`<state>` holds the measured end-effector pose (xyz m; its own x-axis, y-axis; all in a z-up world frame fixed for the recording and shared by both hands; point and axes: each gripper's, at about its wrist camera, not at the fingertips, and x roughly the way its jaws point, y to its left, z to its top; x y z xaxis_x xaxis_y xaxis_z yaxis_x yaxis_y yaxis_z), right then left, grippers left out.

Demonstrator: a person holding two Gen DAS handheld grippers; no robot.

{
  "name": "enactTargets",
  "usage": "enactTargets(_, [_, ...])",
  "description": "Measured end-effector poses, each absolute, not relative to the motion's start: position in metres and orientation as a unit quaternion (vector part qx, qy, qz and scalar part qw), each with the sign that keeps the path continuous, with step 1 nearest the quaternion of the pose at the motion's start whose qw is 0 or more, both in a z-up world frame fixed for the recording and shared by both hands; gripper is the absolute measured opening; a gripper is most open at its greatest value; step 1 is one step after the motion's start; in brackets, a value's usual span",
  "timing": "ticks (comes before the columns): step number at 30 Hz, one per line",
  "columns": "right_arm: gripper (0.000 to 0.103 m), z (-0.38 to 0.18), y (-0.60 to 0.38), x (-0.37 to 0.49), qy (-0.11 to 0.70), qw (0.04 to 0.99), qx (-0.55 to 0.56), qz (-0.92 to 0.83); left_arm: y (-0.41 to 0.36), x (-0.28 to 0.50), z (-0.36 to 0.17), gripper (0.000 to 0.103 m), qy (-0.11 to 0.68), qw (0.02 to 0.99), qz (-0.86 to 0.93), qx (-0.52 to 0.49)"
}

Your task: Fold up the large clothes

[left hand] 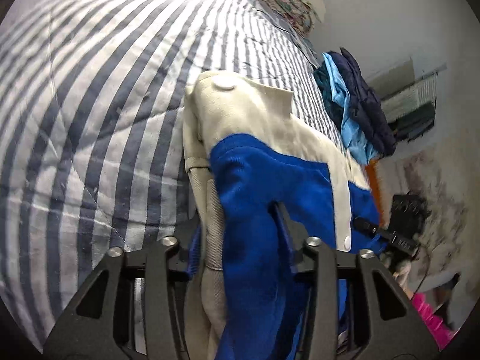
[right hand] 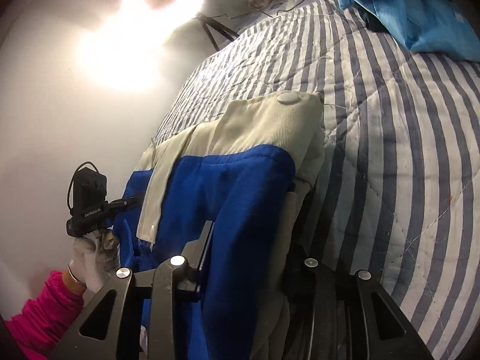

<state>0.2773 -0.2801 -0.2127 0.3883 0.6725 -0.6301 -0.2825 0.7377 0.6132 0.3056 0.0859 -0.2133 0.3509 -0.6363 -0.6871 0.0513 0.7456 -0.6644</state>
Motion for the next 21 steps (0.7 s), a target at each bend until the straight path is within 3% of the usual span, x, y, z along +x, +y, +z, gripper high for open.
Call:
enactTargets(2, [0.057,-0.220,-0.279,0.282,0.480,0.795,0.228,0.293,0.086,0.308,-0.224,0.068,0.534,0.758,-0.227,-0.297])
enactTargets(3, [0.063,-0.223,-0.279,0.281,0.484,0.791,0.233,0.294,0.086,0.308,-0.224,0.068,0.529,0.761,-0.229,-0.296])
enactTargets(5, [0.065,-0.228,-0.273,0.282,0.490,0.787,0.231,0.297,0.082,0.305,-0.223,0.067,0.525,0.770,-0.229,-0.282])
enactTargets(6, [0.065,-0.228,-0.271,0.280,0.488,0.791,0.225,0.294,0.080,0.304,-0.221,0.058,0.523,0.775,-0.227,-0.273])
enactTargets(9, [0.047,-0.218,-0.258,0.277,0.487,0.806,0.184,0.284,0.068,0.301,-0.209,0.045,0.520,0.790,-0.219,-0.240])
enactTargets(12, [0.036,-0.204,-0.250,0.273,0.480,0.819,0.156,0.274,0.053,0.298,-0.194,0.033,0.511,0.805,-0.212,-0.214])
enactTargets(21, [0.029,-0.148,-0.234,0.244,0.439,0.861,0.050,0.253,0.025,0.271,-0.141,0.024,0.460,0.835,-0.236,-0.188])
